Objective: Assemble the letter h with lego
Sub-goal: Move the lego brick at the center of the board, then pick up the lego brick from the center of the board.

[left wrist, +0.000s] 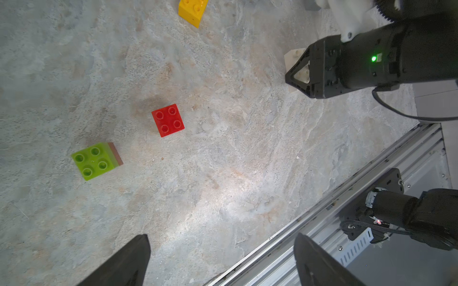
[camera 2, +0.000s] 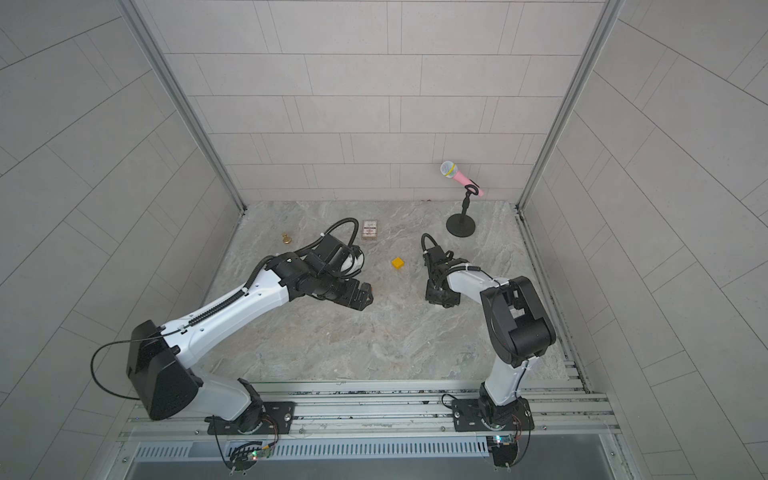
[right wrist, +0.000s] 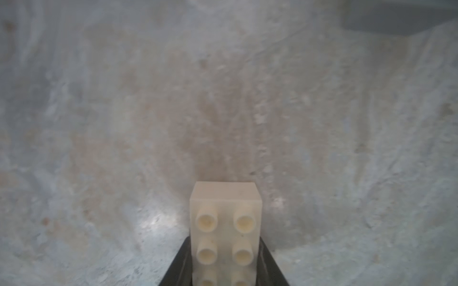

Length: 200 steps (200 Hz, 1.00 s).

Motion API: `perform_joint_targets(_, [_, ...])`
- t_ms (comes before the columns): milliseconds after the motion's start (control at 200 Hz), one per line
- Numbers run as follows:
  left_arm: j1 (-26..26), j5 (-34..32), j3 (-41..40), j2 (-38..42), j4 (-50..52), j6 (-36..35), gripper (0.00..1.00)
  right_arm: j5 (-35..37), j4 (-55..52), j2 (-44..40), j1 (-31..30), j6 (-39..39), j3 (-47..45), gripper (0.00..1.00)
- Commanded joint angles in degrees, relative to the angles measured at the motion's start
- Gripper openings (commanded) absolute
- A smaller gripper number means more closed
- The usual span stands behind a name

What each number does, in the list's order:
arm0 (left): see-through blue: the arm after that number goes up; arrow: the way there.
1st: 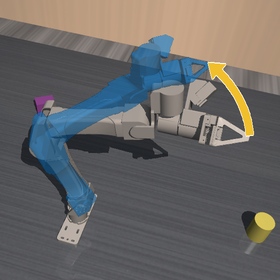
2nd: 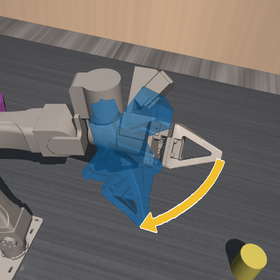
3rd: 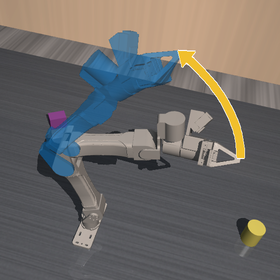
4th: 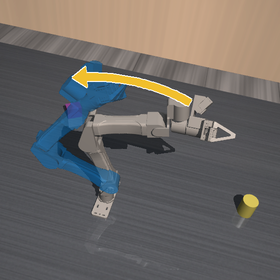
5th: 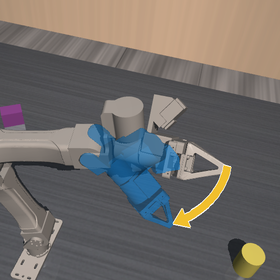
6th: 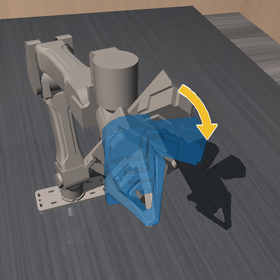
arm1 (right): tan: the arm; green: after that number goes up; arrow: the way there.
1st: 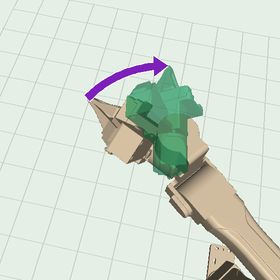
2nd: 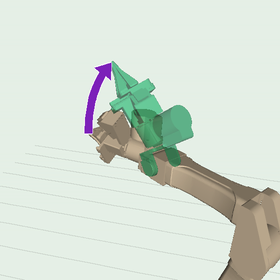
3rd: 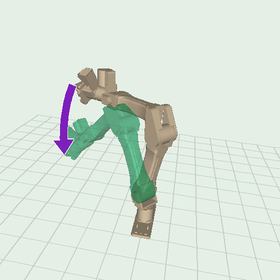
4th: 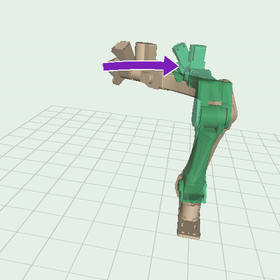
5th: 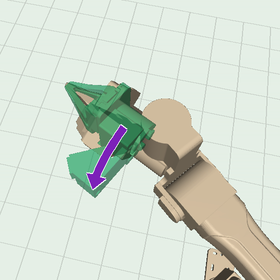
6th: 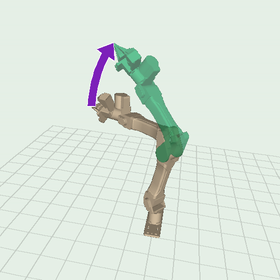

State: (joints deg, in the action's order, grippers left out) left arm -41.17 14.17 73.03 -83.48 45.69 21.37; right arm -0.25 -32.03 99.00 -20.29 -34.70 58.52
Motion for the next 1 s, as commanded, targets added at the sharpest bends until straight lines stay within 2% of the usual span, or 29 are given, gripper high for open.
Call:
perform_joint_targets(0, [1.08, -3.63, -2.02, 3.47, -1.61, -0.08, 0.98, 0.14, -3.13, 0.16, -4.44, 3.78, 0.86, 0.26])
perform_joint_targets(140, [3.09, -8.24, -4.38, 5.97, -3.25, 2.71, 0.98, -3.56, -2.70, -0.29, -9.98, 10.18, 0.63, 0.27])
perform_joint_targets(350, [6.38, -5.46, -5.54, 6.46, -4.94, 3.96, 0.98, -9.91, -2.41, 2.31, -17.33, 17.85, 3.43, 0.32])
perform_joint_targets(495, [6.61, -3.94, -4.93, 5.22, -3.88, 3.14, 0.98, -11.22, -3.27, 4.61, -20.92, 21.25, 5.78, 0.44])
perform_joint_targets(560, [6.61, -2.80, -4.55, 4.74, -3.47, 2.01, 0.98, -10.96, -3.33, 4.47, -22.03, 22.08, 5.65, 0.54])
perform_joint_targets(716, [6.55, -1.34, -4.66, 3.72, -3.24, 0.24, 0.97, -8.55, -2.35, 1.76, -22.12, 21.47, 3.56, 0.67])
perform_joint_targets(856, [6.36, -0.95, -4.52, 3.29, -3.15, -0.14, 0.97, -7.96, -1.59, -0.38, -21.07, 19.95, 1.52, 0.66])
perform_joint_targets(996, [6.35, -2.94, -4.17, 3.05, -2.30, 0.33, 0.97, -7.83, -1.24, 0.60, -20.75, 19.56, 1.07, 0.55])
